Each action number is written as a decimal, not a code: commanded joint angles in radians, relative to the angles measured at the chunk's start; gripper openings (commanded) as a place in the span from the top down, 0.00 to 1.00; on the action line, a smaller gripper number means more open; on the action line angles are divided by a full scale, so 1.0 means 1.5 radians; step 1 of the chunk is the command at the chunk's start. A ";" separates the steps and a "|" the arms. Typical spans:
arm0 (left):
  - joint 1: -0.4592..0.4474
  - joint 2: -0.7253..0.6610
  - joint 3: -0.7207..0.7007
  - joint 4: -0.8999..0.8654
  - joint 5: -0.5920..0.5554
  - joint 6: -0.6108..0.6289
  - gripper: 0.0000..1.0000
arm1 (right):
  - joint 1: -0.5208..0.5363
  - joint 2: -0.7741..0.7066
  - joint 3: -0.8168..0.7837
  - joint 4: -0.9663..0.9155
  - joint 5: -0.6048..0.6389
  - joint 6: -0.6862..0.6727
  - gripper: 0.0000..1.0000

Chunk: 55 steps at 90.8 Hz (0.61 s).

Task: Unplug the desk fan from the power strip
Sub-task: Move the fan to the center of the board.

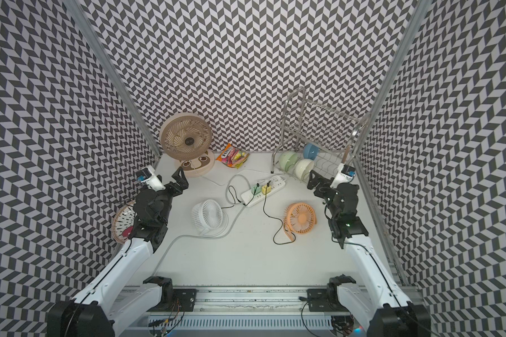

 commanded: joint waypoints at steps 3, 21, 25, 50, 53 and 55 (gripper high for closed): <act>-0.069 0.037 0.069 -0.084 0.126 -0.033 0.00 | 0.058 0.035 0.059 -0.124 -0.035 -0.017 0.00; -0.229 0.056 0.145 -0.265 0.026 -0.071 0.00 | 0.141 0.057 0.098 -0.161 0.020 -0.038 0.00; -0.254 0.047 0.145 -0.319 -0.010 -0.109 0.00 | 0.148 0.061 0.101 -0.163 0.026 -0.038 0.00; -0.297 -0.122 -0.004 -0.459 -0.107 -0.268 0.00 | 0.160 0.078 0.100 -0.155 0.033 -0.036 0.00; -0.297 -0.134 -0.019 -0.464 -0.105 -0.271 0.00 | 0.161 0.081 0.100 -0.154 0.034 -0.036 0.00; -0.297 -0.139 -0.028 -0.467 -0.103 -0.272 0.00 | 0.162 0.083 0.100 -0.152 0.033 -0.037 0.00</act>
